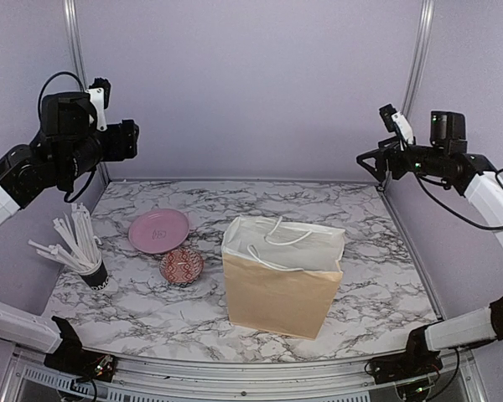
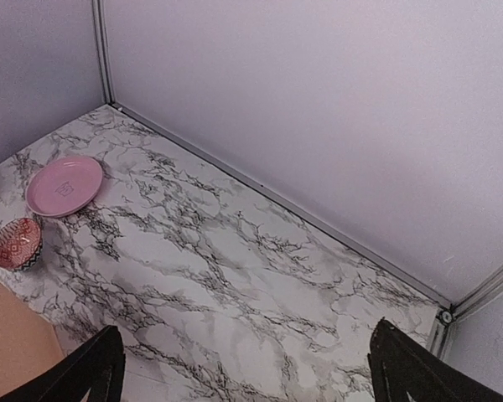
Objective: Pack the takeout coffee
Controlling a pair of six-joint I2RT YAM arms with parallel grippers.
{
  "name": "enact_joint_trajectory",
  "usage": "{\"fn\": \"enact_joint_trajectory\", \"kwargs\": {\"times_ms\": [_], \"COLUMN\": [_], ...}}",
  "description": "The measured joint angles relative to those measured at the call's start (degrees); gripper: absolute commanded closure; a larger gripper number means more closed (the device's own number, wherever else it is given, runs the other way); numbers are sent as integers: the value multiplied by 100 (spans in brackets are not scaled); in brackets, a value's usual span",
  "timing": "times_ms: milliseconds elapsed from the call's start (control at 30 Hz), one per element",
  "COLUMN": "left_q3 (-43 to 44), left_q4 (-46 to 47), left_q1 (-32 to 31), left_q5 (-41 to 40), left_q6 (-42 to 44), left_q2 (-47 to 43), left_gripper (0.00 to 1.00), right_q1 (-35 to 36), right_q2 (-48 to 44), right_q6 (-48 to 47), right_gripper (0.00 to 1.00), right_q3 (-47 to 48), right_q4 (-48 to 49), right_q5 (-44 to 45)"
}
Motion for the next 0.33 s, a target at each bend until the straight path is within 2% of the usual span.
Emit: {"fn": "enact_joint_trajectory", "kwargs": {"times_ms": [200,333], "left_q3": [-55,-234], "left_q4": [-251,-367], "left_q1": [0,-4], "left_q5": [463,680], "left_q6": [-24,-76], "left_q2": [-96,-363], "left_gripper": [17,15], "right_q1": [-15,-15], "right_q2": [-474,-673], "right_q6": [284,671], "right_gripper": [1,1], "right_q3": [-247,-262], "right_q4": [181,448], "right_q5": [175,704]}}
